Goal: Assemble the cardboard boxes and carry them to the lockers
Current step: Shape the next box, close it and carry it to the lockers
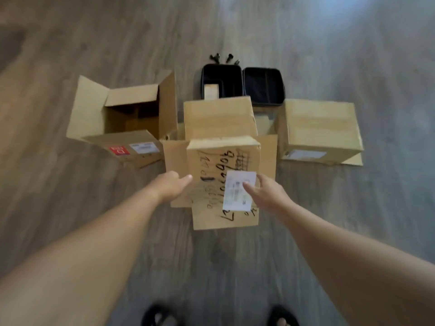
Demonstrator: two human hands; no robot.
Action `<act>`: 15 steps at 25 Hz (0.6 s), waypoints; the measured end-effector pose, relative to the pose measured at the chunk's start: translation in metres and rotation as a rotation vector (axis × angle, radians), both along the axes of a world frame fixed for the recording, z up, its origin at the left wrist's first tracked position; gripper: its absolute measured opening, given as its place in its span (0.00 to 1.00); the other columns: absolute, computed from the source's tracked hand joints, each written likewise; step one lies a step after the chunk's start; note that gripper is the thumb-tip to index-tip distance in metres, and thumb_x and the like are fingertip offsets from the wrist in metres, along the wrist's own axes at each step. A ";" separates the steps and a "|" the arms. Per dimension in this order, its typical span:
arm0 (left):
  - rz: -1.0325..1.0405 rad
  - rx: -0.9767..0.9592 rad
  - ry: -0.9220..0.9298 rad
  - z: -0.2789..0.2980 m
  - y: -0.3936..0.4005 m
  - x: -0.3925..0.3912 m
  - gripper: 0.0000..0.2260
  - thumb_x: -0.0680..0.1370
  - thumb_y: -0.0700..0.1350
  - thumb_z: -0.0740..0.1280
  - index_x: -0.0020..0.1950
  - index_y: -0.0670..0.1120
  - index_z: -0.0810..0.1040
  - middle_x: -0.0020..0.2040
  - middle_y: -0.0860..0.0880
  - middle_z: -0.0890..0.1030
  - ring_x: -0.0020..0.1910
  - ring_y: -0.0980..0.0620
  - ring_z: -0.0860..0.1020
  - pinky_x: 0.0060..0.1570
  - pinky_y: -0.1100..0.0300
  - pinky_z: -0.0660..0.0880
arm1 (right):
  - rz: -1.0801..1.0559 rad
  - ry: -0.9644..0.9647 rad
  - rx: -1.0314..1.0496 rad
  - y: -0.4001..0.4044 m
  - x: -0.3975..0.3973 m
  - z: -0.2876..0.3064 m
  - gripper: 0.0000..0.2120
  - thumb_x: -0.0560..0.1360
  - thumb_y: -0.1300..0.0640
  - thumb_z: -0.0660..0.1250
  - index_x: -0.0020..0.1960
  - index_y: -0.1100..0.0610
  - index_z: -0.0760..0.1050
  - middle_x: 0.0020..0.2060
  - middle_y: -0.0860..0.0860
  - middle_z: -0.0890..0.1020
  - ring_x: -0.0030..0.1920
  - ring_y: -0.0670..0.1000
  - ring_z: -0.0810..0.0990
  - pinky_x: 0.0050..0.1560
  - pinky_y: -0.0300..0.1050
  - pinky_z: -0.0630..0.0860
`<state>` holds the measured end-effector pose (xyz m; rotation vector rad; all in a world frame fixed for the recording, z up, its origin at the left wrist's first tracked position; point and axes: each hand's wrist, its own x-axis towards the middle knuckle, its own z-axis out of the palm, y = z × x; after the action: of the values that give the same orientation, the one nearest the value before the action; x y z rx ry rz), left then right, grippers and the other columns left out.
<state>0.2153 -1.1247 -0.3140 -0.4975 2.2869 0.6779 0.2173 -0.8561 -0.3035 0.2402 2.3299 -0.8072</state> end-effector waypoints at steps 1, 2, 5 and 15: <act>0.044 -0.008 0.011 -0.020 0.004 0.005 0.31 0.81 0.65 0.54 0.72 0.43 0.72 0.70 0.42 0.75 0.66 0.42 0.74 0.64 0.48 0.72 | 0.000 0.012 -0.003 0.008 0.002 -0.016 0.31 0.82 0.41 0.60 0.78 0.58 0.64 0.71 0.55 0.74 0.67 0.58 0.75 0.61 0.50 0.74; 0.089 -0.008 0.032 -0.037 0.007 0.009 0.32 0.81 0.65 0.55 0.72 0.42 0.71 0.70 0.43 0.74 0.66 0.42 0.74 0.64 0.48 0.72 | -0.015 0.020 -0.010 0.014 0.002 -0.031 0.28 0.83 0.42 0.60 0.76 0.58 0.66 0.69 0.55 0.76 0.65 0.58 0.76 0.58 0.49 0.74; 0.225 0.093 0.126 -0.086 0.021 0.013 0.29 0.81 0.63 0.57 0.73 0.44 0.69 0.67 0.47 0.74 0.63 0.44 0.73 0.63 0.49 0.71 | -0.134 0.072 -0.089 0.020 0.001 -0.084 0.27 0.82 0.42 0.63 0.74 0.57 0.68 0.66 0.54 0.78 0.58 0.53 0.79 0.52 0.47 0.76; 0.356 0.450 0.422 -0.129 0.024 0.034 0.23 0.77 0.58 0.70 0.68 0.50 0.73 0.62 0.50 0.80 0.61 0.45 0.77 0.57 0.40 0.77 | -0.355 0.394 -0.361 0.013 0.020 -0.158 0.14 0.74 0.45 0.73 0.54 0.53 0.79 0.46 0.49 0.85 0.45 0.50 0.85 0.43 0.51 0.85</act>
<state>0.2488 -1.1003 -0.4431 -0.5872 2.3312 1.5575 0.2370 -0.8430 -0.4610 0.3685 2.4720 -1.5513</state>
